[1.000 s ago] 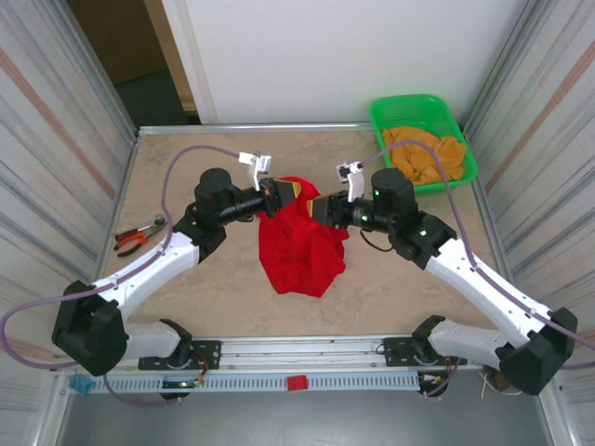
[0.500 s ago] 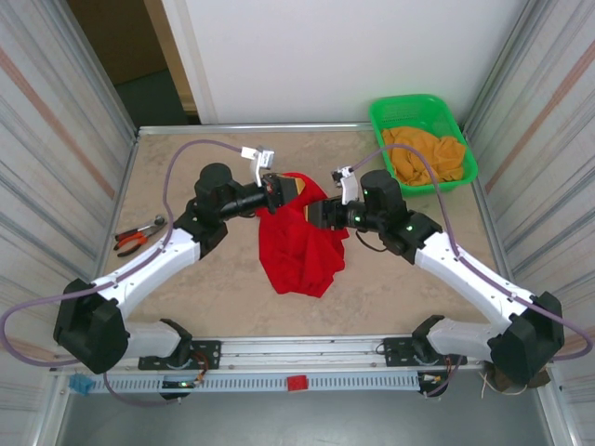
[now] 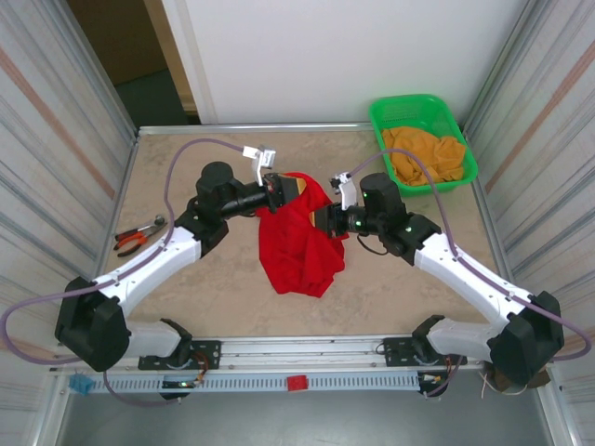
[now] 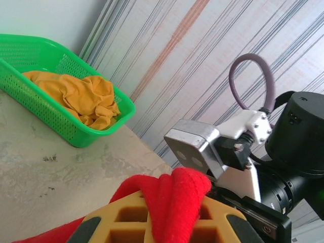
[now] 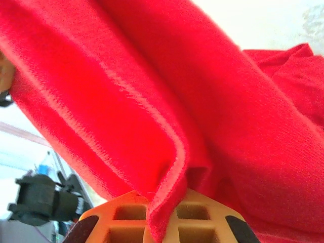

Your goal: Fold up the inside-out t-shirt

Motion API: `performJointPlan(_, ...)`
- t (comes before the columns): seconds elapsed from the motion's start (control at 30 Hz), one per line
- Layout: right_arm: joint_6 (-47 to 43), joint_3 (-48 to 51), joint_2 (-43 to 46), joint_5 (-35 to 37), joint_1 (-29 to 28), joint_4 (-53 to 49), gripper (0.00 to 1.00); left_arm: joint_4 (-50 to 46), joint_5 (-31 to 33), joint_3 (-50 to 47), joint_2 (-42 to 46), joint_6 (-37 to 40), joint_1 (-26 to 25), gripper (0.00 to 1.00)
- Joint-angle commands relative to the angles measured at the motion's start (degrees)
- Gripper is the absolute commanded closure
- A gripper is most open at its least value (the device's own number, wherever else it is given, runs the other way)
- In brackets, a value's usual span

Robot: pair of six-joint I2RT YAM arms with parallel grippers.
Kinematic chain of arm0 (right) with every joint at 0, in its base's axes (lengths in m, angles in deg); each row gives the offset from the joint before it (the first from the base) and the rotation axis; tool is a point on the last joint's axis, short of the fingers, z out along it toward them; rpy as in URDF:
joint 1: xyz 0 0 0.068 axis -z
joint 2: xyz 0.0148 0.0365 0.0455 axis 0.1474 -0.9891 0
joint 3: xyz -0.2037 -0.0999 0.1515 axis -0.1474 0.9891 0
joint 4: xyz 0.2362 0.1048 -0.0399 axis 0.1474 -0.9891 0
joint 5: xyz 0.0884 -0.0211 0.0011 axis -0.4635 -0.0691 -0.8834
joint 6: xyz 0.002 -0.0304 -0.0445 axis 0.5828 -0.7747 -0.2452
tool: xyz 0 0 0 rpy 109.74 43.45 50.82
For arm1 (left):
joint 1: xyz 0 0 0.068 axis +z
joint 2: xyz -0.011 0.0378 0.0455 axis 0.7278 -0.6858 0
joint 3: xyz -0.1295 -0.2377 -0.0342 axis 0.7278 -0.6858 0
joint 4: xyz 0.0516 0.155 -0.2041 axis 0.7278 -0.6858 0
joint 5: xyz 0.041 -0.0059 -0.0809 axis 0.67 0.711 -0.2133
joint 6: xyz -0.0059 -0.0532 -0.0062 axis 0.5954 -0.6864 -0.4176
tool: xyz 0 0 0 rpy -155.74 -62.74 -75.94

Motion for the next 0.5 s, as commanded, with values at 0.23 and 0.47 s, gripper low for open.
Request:
performJointPlan(0.23, -3.6, -5.5, 13.0, 3.7, 1.9, -2.7, 1.0, -6.3, 12.1, 0.5, 0.7, -1.0, 1.6, 0.57)
performJointPlan(0.47, 1.7, 0.4, 21.8, 13.6, 10.2, 1.2, 1.0, -7.2, 13.2, -1.4, 2.2, -1.1, 4.2, 0.45)
